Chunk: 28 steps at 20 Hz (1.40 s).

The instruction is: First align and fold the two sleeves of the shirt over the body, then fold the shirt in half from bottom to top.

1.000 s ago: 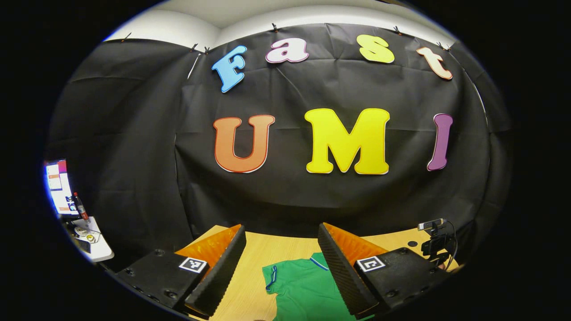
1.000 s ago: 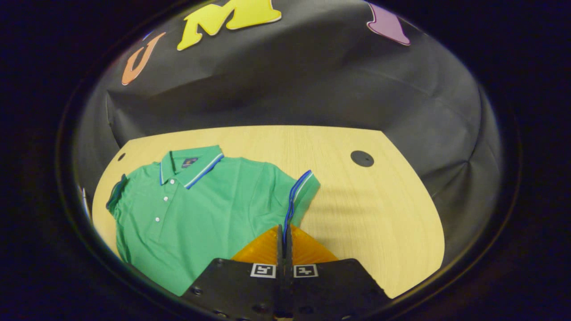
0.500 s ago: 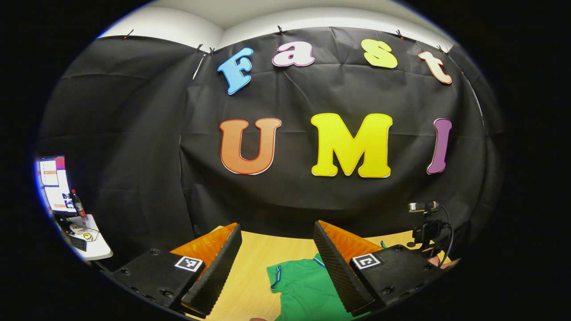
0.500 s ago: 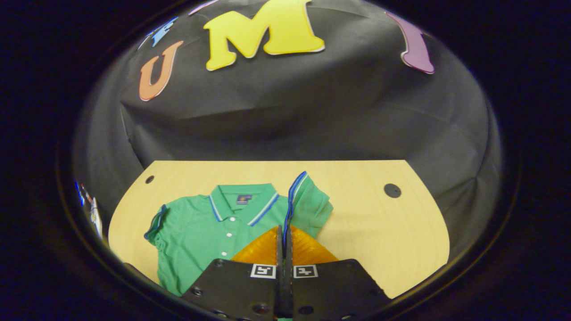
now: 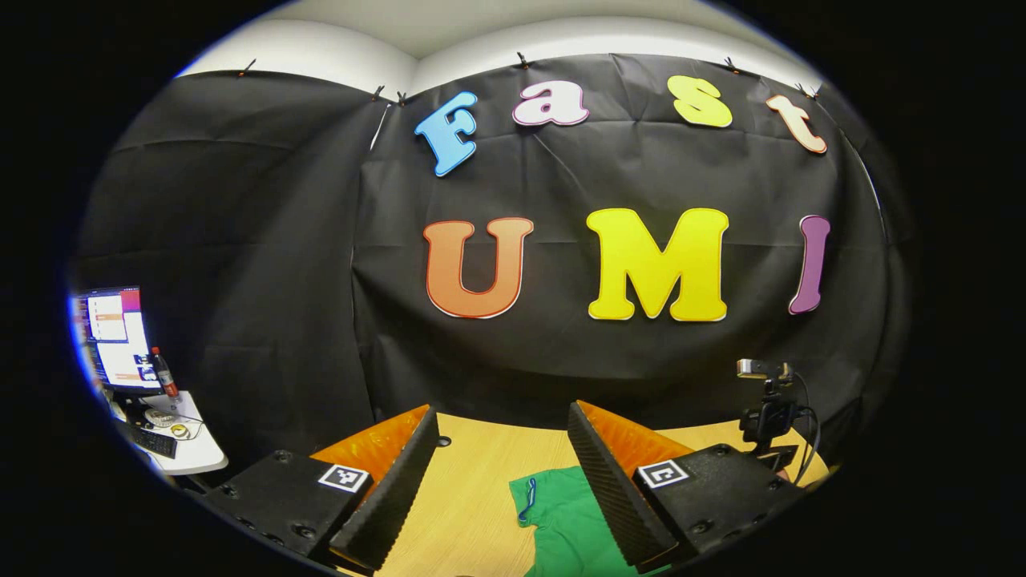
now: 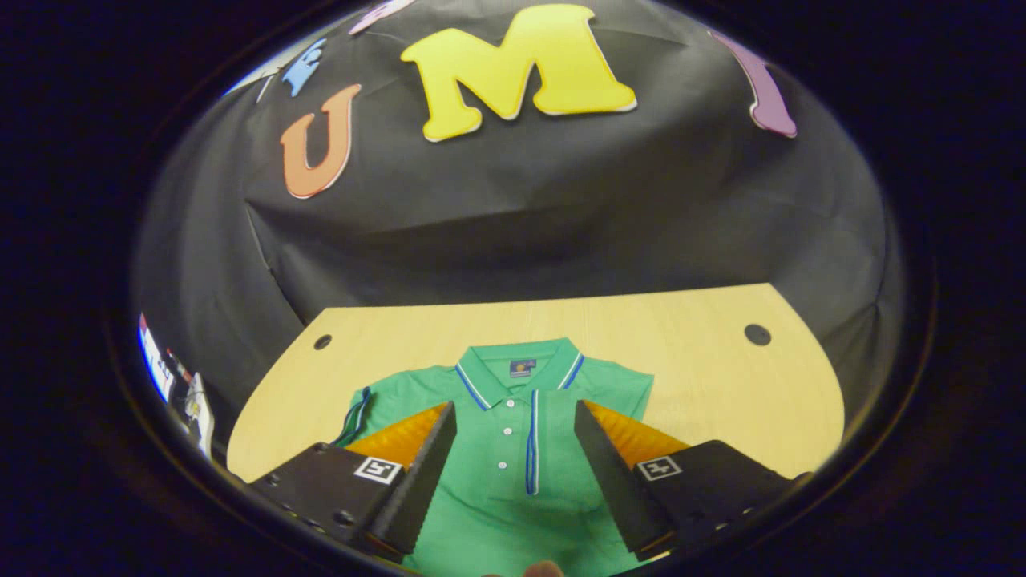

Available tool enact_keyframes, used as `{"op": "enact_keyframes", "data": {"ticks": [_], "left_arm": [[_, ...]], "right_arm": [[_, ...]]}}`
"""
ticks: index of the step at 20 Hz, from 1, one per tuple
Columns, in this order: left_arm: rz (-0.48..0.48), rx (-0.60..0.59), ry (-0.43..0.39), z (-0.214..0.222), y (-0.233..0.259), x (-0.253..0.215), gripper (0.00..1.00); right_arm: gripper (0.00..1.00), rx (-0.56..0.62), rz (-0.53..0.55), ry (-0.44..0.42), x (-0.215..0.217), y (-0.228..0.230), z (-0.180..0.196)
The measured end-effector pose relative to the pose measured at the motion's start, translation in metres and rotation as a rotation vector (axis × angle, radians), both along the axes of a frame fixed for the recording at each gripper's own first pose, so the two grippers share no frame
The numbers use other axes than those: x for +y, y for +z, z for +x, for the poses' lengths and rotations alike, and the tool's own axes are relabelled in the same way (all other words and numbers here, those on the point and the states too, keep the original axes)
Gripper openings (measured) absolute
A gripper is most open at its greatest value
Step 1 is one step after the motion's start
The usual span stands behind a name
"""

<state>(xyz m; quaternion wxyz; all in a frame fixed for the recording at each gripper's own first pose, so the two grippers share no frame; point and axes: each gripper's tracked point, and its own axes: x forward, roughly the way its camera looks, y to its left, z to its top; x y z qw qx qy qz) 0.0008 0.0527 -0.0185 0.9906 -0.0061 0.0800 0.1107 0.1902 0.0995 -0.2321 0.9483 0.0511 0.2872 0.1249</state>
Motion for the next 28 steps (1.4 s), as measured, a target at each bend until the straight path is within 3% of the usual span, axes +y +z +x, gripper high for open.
{"op": "enact_keyframes", "data": {"ticks": [2,4,7,10,13,15,21,28], "left_arm": [[-0.012,0.024,-0.01,0.002,-0.012,0.0,1.0],[-0.019,0.051,-0.035,0.007,-0.027,0.0,1.0],[-0.033,0.122,-0.107,0.017,-0.059,-0.008,1.0],[-0.053,0.202,-0.168,0.029,-0.098,-0.013,1.0],[-0.091,0.322,-0.21,0.046,-0.152,-0.018,1.0],[-0.097,0.384,-0.23,0.055,-0.187,-0.014,1.0],[-0.147,0.552,-0.2,0.085,-0.284,0.006,1.0],[-0.124,0.668,-0.226,0.106,-0.351,0.012,1.0]], "right_arm": [[0.96,-0.075,-0.028,0.005,-0.006,0.028,-0.015],[0.92,-0.142,-0.046,0.008,-0.014,0.057,-0.032],[0.96,-0.226,-0.076,0.006,-0.03,0.098,-0.067],[0.92,-0.295,-0.1,-0.038,-0.053,0.134,-0.103],[0.96,-0.335,-0.119,-0.074,-0.072,0.159,-0.132],[0.92,-0.345,-0.14,-0.108,-0.085,0.164,-0.141],[0.95,-0.307,-0.206,-0.175,-0.116,0.156,-0.155],[0.96,-0.238,-0.231,-0.185,-0.122,0.139,-0.162]]}}
